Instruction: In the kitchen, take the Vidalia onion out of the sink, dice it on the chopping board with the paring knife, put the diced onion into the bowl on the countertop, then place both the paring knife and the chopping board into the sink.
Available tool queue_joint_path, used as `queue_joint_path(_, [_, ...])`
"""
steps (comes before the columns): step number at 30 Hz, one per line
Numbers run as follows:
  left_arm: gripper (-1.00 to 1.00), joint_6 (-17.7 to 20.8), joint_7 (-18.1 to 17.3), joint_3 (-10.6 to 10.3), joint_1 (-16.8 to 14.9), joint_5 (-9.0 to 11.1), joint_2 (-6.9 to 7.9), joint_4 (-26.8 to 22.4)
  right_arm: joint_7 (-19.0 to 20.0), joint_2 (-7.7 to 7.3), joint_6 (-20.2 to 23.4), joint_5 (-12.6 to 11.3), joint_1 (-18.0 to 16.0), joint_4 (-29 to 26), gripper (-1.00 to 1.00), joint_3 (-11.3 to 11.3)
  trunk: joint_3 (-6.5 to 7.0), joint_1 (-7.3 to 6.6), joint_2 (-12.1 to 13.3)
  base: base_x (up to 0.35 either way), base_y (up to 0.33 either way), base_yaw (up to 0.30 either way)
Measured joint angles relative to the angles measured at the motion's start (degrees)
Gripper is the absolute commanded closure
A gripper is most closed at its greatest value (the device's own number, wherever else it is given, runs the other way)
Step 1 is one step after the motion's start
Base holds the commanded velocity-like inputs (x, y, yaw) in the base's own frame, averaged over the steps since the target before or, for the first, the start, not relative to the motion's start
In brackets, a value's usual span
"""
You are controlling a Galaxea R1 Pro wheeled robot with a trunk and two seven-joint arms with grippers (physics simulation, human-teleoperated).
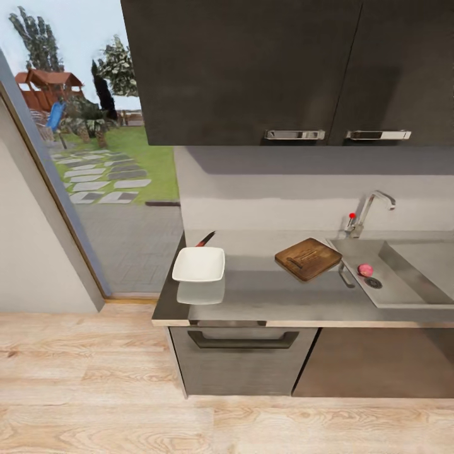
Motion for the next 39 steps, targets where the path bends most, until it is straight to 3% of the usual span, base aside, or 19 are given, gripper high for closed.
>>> queue_joint_path(10, [-1.00,0.1,0.0,-0.1,0.0,-0.2,-3.05,0.0,-0.3,-0.61,-0.2,-0.1,1.6,1.0,-1.00,-0.2,0.01,0.03,0.0,-0.073,0.000,0.000])
queue_joint_path(22, [-1.00,0.4,0.2,-0.1,0.0,-0.1,-3.31,0.0,-0.3,-0.45,-0.3,0.0,1.6,1.0,-1.00,-0.1,0.00,0.02,0.0,-0.264,-0.172,0.000])
queue_joint_path(35, [-1.00,0.5,0.2,0.1,0.0,0.0,-4.08,0.0,-0.4,-0.32,-0.3,0.0,1.6,1.0,-1.00,0.0,0.00,0.00,0.0,-0.026,-0.316,0.000])
queue_joint_path(39, [-1.00,1.4,0.3,0.1,0.0,0.0,-5.06,0.0,-1.3,-0.63,-0.2,0.0,1.6,0.4,-1.00,-0.4,0.00,0.00,0.0,0.010,-0.128,0.000])
